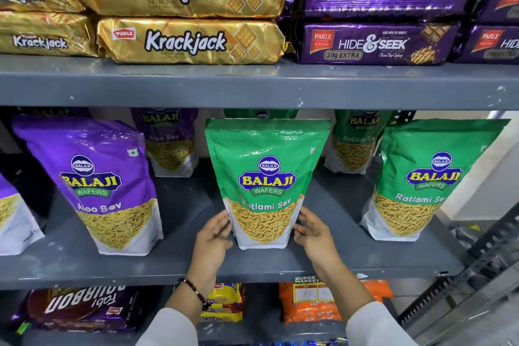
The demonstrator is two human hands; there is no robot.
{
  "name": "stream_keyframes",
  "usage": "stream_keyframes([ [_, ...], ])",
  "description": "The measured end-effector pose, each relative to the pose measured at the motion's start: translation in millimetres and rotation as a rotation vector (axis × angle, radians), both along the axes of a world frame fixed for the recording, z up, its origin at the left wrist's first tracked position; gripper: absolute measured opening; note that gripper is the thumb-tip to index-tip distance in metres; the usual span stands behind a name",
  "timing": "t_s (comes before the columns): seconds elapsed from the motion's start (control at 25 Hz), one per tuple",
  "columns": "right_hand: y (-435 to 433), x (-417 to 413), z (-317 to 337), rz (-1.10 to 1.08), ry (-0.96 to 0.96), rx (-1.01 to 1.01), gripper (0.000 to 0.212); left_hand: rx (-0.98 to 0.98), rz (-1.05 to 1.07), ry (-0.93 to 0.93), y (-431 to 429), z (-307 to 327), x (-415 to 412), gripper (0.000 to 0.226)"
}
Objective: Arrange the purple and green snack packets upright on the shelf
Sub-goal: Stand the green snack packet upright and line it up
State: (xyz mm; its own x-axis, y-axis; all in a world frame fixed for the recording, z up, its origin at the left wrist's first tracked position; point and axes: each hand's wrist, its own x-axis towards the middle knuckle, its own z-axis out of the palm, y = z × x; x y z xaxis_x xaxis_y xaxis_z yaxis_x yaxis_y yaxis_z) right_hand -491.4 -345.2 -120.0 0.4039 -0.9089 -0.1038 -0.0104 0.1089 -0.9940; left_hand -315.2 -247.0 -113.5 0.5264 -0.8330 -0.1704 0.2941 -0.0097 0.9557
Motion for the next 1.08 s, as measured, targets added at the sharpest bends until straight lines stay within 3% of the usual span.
stream_keyframes([
  [1.08,-13.6,9.0,-12.0,-0.033,-0.134,0.060,0.067,-0.045,0.014,-0.003,-18.6,-5.5,-0.4,0.065],
])
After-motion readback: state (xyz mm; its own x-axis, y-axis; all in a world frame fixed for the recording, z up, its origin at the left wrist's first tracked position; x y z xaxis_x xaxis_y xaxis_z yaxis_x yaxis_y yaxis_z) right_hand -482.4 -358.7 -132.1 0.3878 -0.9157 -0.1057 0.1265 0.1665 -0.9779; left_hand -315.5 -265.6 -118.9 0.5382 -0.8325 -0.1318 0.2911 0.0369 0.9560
